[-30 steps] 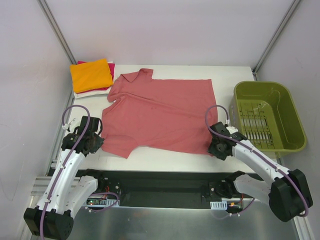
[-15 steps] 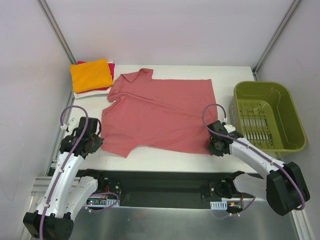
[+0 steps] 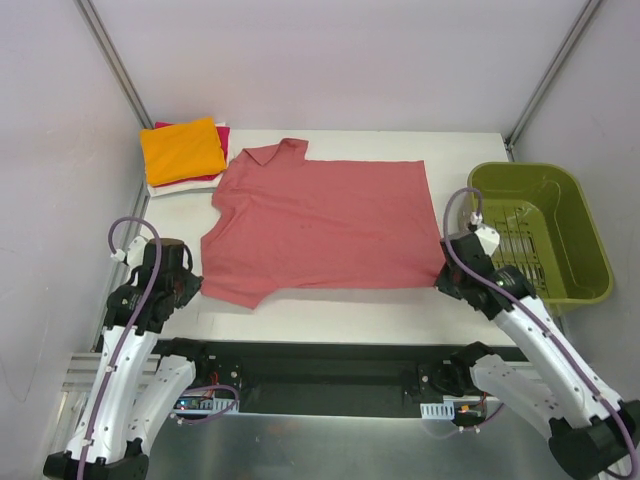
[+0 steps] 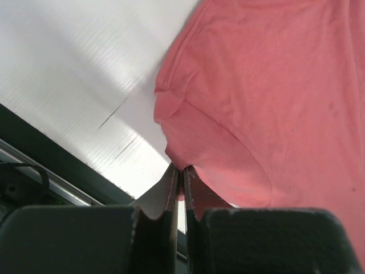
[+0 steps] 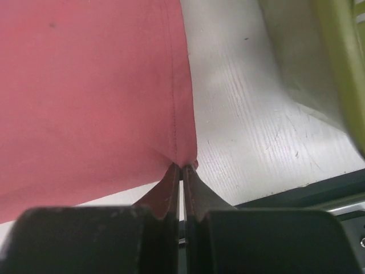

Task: Fold and stack the t-shirts
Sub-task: Grap the side of the flattened tshirt closest away from the robot with both arms

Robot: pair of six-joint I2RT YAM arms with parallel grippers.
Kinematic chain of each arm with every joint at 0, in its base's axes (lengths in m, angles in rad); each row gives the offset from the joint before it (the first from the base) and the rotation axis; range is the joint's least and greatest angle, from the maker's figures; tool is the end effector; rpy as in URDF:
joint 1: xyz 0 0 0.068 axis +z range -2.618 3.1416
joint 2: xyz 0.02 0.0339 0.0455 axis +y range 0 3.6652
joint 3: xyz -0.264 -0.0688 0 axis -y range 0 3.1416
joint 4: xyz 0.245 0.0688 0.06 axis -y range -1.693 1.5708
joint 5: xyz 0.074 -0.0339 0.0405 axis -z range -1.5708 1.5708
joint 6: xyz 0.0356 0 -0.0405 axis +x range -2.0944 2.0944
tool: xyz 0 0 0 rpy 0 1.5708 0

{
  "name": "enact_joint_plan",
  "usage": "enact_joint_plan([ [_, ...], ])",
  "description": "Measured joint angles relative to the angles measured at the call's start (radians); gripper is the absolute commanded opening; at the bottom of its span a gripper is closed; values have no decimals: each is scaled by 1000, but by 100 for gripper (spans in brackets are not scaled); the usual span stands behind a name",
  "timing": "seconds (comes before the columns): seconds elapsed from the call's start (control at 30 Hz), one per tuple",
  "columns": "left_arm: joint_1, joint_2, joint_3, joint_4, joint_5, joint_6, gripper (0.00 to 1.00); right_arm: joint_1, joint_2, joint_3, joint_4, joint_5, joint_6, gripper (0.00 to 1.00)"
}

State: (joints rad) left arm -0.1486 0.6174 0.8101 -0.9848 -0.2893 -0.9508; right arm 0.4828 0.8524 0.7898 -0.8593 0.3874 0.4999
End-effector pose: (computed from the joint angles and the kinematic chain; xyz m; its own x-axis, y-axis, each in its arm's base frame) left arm 0.1099 -0.0062 0.2952 -0.3633 -0.7344 -0.5734 -0.6056 0.6538 -0.4536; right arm 0.1472 0.0620 0.2716 -0.7285 0.1193 -0.6746 0.1385 0.9900 0.0255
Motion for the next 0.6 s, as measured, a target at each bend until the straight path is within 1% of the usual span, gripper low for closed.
enact_joint_plan([
  [0.1, 0, -19, 0, -28, 31, -3, 0, 0, -71, 4, -60, -10, -14, 1],
  [0.3, 0, -94, -30, -126, 107, -37, 0, 0, -78, -122, -160, -83, -11, 0],
  [0.37, 0, -135, -50, -159, 135, -53, 0, -1, -93, -136, -193, -105, -11, 1],
  [0.47, 0, -174, -82, -188, 178, -75, 0, -1, -111, -135, -202, -116, -14, 1],
  [0.6, 0, -150, -102, -164, 220, -82, 0, -1, -64, -121, -199, -114, -29, 1],
])
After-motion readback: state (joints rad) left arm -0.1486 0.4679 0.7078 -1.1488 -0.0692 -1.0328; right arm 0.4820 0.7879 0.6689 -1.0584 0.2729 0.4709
